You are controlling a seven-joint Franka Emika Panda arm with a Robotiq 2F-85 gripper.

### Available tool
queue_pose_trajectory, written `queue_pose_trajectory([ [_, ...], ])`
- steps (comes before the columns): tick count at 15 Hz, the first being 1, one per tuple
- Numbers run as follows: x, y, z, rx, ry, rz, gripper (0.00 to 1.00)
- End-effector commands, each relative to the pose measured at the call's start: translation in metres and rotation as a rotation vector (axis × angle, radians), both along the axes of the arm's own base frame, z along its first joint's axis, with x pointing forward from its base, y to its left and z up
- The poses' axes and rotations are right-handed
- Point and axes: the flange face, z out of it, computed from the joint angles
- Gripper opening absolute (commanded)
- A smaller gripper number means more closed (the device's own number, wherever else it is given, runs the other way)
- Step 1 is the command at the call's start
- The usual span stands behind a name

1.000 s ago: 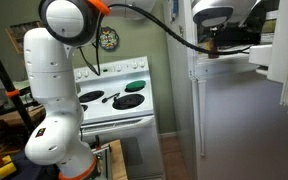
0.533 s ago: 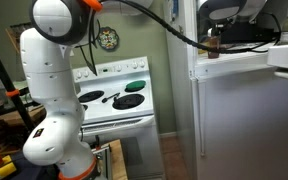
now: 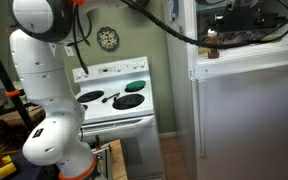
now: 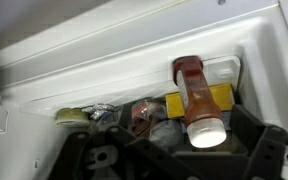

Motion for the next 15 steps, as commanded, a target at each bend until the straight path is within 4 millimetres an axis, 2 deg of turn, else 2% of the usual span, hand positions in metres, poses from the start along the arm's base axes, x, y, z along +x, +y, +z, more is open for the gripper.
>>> queue_pose_trajectory([
  [1,-0.035,-0.011,0.016,-0.084,0.062,-0.062,1.00],
  [9,-0.103,-0.051,0.054,-0.116,0.026,-0.105,1.00],
  [15,-0.154,-0.066,0.065,-0.068,0.067,-0.046,1.00],
])
